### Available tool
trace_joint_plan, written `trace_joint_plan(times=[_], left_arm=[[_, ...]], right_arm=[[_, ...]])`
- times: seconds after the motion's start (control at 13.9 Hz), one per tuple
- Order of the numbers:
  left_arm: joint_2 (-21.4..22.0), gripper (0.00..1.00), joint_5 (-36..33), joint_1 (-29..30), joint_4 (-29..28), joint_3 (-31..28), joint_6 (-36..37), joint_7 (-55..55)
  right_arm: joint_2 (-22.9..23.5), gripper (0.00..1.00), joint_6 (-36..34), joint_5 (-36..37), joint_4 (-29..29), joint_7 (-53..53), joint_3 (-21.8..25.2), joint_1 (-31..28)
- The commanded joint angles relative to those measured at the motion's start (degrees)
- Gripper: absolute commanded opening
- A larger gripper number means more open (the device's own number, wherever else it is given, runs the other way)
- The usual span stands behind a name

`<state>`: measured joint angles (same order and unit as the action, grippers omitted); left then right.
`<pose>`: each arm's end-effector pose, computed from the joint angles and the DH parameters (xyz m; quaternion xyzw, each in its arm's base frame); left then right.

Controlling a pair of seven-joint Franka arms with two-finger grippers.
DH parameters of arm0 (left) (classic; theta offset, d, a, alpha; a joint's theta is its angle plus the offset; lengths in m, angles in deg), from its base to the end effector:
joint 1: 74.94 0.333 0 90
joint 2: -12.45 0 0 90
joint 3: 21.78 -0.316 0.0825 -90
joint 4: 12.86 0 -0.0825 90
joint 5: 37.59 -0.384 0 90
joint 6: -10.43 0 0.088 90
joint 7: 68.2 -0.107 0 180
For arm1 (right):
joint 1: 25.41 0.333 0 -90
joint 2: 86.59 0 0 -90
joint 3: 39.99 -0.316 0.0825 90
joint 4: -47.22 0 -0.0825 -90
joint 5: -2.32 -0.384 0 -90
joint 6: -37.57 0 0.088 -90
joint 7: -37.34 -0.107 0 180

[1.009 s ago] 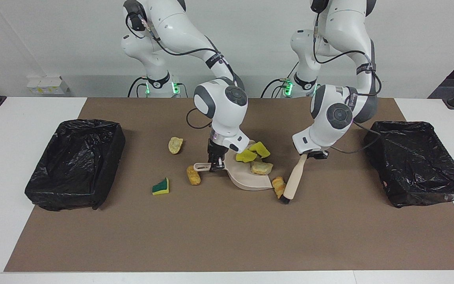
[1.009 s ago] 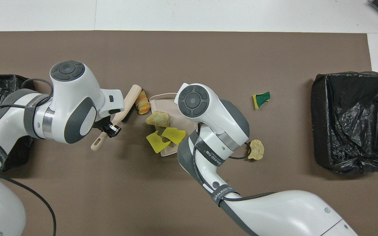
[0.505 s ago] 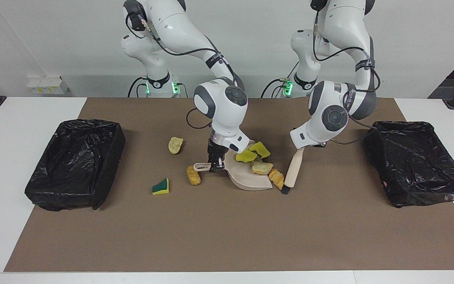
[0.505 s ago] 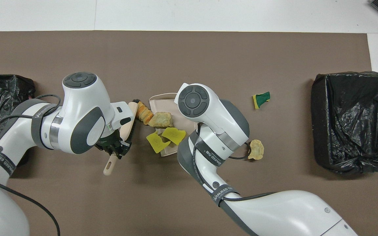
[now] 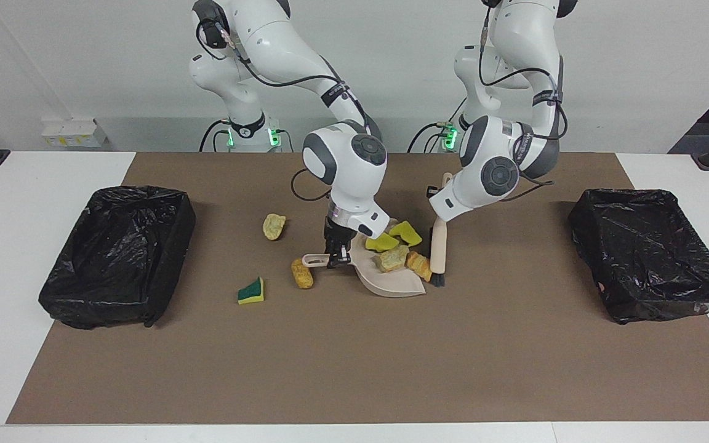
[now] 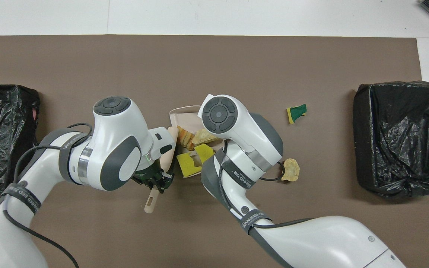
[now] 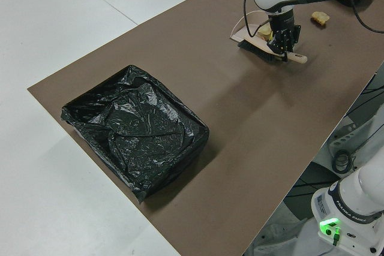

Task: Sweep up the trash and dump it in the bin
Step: 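Sweep the bread chunks into the dustpan with the left gripper's brush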

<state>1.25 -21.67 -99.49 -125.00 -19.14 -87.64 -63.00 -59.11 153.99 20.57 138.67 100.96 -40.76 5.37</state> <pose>0.4728 -0.2710 0.3538 0.9573 -0.1367 -0.2455 0.0682 0.5890 0.3395 0.3534 0.6123 0.7783 -0.0586 0.1261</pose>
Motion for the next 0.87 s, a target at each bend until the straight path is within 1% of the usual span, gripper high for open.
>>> trace_joint_plan(times=[0.0,0.14,0.36,0.58,0.65,0.79], left_arm=[[1.4,0.0,1.5,-1.1,-2.0,-0.9,-2.0,0.3],[1.4,0.0,2.0,-1.2,-2.4,-1.0,-1.6,6.9],[1.4,0.0,2.0,-0.3,-1.3,-1.3,-0.9,8.2],[2.5,0.0,1.0,1.3,1.7,-1.6,3.0,8.6],[3.0,0.0,0.9,1.3,2.1,-1.8,3.4,8.6],[5.9,0.0,-1.1,1.8,2.4,-3.4,5.7,8.5]], right_arm=[[-1.2,0.0,-0.7,0.3,1.6,0.8,-0.4,-0.4],[-1.1,0.0,-0.5,0.4,1.7,0.8,-0.4,-0.6],[-1.1,0.0,-0.1,0.4,1.7,0.8,-0.4,-0.9],[-1.0,0.0,-0.1,0.3,1.6,0.7,-0.4,-1.2],[-1.0,0.0,-0.1,0.2,1.6,0.7,-0.4,-1.3],[-1.1,0.0,-0.1,0.1,1.5,0.7,-0.4,-1.7]])
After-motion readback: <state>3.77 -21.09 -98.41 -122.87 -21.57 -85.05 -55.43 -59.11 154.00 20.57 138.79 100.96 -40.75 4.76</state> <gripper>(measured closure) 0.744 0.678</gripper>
